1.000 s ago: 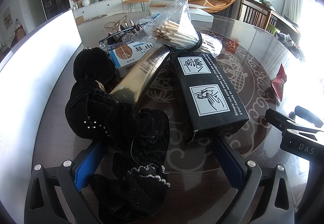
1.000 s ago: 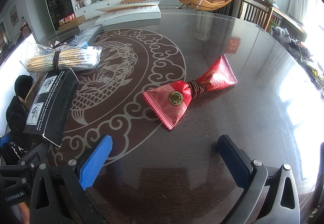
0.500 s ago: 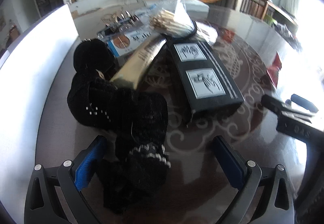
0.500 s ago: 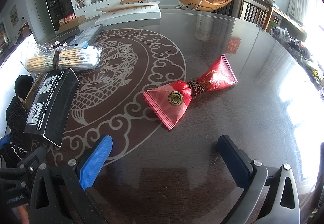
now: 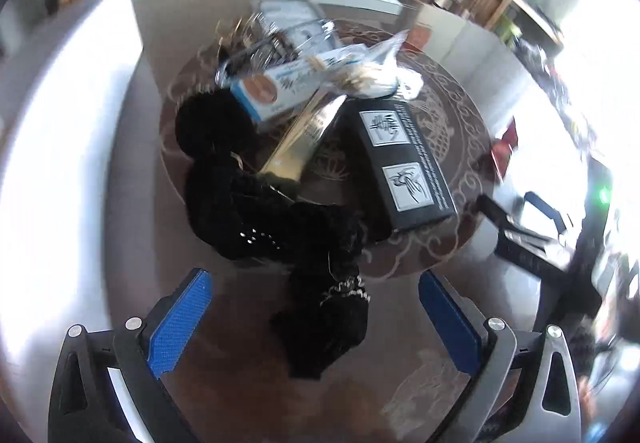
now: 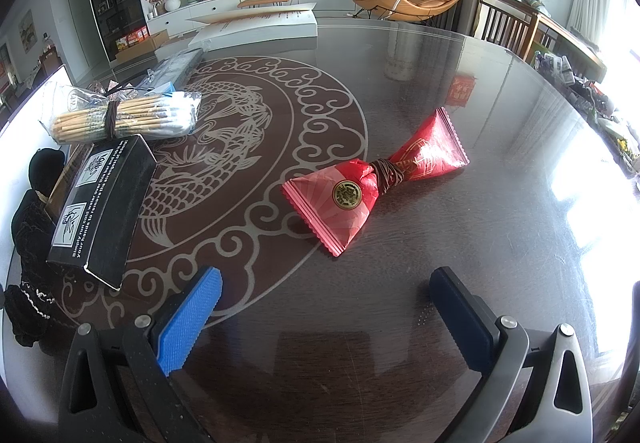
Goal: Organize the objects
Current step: 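Grasp the black knit glove with the left gripper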
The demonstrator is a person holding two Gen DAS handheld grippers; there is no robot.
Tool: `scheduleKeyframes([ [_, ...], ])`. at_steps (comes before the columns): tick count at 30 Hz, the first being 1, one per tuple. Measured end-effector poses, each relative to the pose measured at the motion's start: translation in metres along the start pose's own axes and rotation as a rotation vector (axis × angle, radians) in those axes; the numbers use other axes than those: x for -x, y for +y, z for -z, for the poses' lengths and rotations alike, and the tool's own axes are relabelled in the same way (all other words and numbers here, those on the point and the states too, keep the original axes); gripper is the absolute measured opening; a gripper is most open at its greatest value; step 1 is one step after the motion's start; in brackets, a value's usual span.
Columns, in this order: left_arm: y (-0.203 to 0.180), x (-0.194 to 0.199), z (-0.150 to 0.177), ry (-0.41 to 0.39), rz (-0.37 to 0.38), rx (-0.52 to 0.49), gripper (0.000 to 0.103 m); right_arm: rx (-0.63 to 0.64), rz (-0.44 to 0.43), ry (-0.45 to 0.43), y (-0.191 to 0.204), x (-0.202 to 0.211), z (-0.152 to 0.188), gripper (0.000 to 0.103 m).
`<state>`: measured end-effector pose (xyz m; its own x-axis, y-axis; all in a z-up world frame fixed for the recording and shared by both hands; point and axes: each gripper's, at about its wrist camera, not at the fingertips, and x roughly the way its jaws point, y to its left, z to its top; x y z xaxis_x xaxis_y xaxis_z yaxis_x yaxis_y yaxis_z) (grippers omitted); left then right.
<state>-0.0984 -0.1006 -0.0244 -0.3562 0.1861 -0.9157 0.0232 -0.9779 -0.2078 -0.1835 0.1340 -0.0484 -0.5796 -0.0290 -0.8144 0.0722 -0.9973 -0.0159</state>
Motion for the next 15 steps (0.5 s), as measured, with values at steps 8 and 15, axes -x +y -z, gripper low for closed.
scheduleKeyframes([
  [8,-0.004,-0.028,0.0,0.05,-0.185,-0.063,0.097,0.0,0.0,0.0,0.0,0.0,0.0,0.103],
  [15,0.004,-0.001,0.026,0.037,-0.09,-0.109,0.094,0.0,0.0,0.0,0.0,0.0,0.0,0.103],
])
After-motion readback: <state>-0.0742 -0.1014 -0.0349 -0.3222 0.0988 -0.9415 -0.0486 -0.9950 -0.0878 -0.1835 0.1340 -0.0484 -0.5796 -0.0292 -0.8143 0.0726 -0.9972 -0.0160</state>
